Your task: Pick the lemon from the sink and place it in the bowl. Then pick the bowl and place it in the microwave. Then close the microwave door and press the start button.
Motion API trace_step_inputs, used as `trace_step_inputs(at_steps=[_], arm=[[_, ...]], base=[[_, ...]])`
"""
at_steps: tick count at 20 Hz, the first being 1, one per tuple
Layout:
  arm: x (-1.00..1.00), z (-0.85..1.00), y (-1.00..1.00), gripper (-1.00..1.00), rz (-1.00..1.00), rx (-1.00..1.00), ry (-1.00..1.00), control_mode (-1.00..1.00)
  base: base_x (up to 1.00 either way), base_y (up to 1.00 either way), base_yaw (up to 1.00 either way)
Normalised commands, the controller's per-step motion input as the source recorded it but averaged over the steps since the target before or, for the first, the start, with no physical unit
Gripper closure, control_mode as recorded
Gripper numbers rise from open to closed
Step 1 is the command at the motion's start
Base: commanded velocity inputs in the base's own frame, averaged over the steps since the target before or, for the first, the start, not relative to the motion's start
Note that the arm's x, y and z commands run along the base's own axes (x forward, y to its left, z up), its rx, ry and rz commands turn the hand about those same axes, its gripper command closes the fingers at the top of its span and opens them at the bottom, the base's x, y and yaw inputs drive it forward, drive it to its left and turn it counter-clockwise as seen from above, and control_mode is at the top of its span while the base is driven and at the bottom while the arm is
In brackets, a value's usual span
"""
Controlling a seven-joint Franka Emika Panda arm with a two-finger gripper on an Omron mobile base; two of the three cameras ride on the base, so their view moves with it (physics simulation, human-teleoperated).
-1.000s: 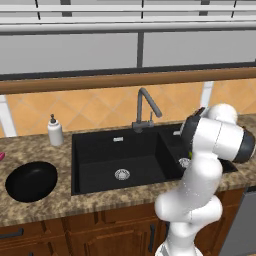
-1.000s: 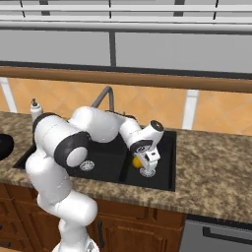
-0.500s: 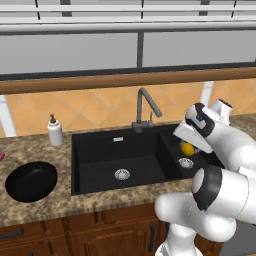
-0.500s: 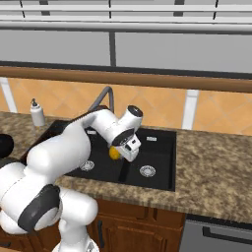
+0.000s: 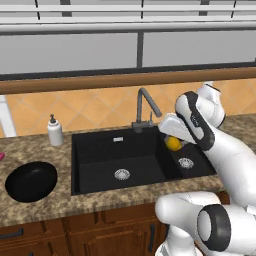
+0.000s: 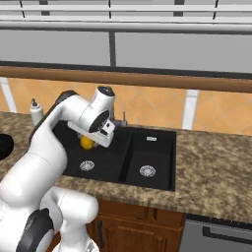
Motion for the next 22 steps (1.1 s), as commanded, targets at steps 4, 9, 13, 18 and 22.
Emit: trace_step_inputs(at_steps=[4,9,13,18,22], arm=[[-0.02,0.39,0.98,1.00,0.27,-0.02,0.00,-1.00],[-0.01,0.06,1.00,1.00,0.21,-0.10,-0.06,-1.00],[0.00,0.00,1.00,1.00,0.14,-0.12,-0.04,-1.00],[0.00,0.00,1.00,1.00,0.05,-0.10,0.00,-1.00],[0.15,0.00,1.00,1.00,0.02,-0.06,0.00,-1.00]], base=[[0.00,0.00,0.00],[0.00,0.00,0.00],[0.00,0.00,0.00],[0.00,0.00,0.00],[0.00,0.00,0.00]])
